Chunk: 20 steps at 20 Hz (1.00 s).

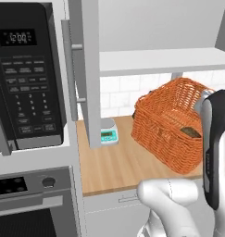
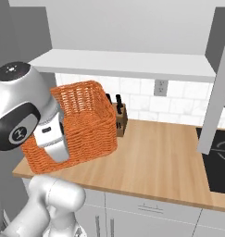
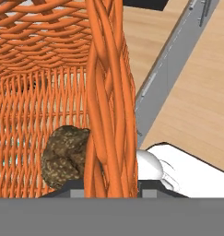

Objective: Open the cabinet, pick up the bread from the cabinet and place it in the basket. Then move the basket to the dining counter.

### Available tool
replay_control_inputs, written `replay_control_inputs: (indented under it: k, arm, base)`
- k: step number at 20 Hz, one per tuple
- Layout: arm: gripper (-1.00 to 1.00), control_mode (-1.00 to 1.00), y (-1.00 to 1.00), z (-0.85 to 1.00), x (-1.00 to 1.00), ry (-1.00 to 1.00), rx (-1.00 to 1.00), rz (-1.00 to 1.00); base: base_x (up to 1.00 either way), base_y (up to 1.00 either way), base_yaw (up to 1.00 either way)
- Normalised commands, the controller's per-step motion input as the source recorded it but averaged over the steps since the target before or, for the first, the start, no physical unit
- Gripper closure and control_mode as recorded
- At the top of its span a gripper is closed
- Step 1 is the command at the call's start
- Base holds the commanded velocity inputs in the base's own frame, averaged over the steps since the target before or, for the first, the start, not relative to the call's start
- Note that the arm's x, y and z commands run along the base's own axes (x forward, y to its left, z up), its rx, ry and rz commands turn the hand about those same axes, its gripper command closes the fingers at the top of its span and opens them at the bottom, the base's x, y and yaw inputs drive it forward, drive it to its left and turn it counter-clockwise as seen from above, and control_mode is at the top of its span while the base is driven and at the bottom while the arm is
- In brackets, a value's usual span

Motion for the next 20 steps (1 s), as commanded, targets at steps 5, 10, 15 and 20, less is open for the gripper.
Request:
replay_control_inputs:
  k: [5, 10, 15, 20]
  arm:
    - [1.0, -1.0, 0.0, 0.0, 0.0, -0.1, 0.0, 0.0]
    - [1.0, 1.0, 0.0, 0.0, 0.0, 0.0, 0.0, 0.0]
    - [1.0, 1.0, 0.0, 0.0, 0.0, 0.0, 0.0, 0.0]
    - [1.0, 1.0, 0.0, 0.0, 0.0, 0.0, 0.0, 0.0]
  base:
    - [0.0, 0.0, 0.0]
    - [-0.74, 0.13, -0.01]
    - [-1.0, -0.02, 0.0]
    - [-0.95, -0.06, -0.09]
